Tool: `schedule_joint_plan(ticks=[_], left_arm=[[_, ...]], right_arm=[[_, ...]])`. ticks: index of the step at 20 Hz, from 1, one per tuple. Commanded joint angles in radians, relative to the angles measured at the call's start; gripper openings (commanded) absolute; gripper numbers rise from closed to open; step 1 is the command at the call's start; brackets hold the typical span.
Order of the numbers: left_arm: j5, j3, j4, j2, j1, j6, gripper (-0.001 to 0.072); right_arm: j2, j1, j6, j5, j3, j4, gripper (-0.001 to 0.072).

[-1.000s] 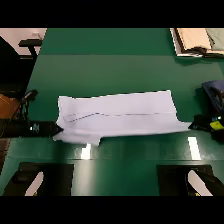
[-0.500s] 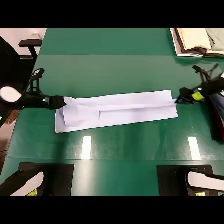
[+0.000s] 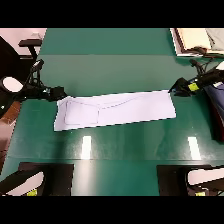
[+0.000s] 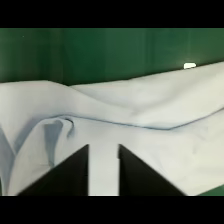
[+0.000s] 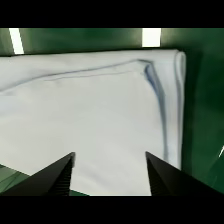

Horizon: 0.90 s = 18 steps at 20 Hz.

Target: Fold the shirts.

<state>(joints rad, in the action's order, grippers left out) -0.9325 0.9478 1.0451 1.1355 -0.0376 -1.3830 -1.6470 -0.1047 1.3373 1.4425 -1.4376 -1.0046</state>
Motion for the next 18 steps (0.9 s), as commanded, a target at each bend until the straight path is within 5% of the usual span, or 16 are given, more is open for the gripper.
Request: schedule_joint_plan(ticks=[1, 3, 6, 12, 16, 18], left_arm=[[-0.074, 0.034, -0.052, 0.003, 0.011, 0.01, 0.0022], [-0.053, 0.034, -0.059, 0.003, 0.053, 0.014, 0.0021], [-0.007, 0.034, -0.06, 0.01, 0.15, -0.005, 0.0021], [0.057, 0.035, -0.14, 0.1, 0.292, -0.058, 0.0021], [0.154, 0.046, -0.206, 0.192, 0.385, -0.058, 0.002], [0.156, 0.092, -0.218, 0.258, 0.425, -0.057, 0.0021]], right_arm=[[-0.009, -0.093, -0.034, 0.062, 0.044, 0.018, 0.0575], [-0.009, -0.137, -0.058, 0.026, 0.119, 0.019, 0.0571], [-0.01, -0.152, -0.102, -0.023, 0.216, 0.02, 0.045], [-0.038, -0.098, -0.161, -0.094, 0.264, 0.179, 0.0441], [-0.067, -0.018, -0.191, -0.057, 0.2, 0.175, 0.0015], [-0.037, -0.002, -0.205, -0.038, 0.132, 0.175, 0.0016]])
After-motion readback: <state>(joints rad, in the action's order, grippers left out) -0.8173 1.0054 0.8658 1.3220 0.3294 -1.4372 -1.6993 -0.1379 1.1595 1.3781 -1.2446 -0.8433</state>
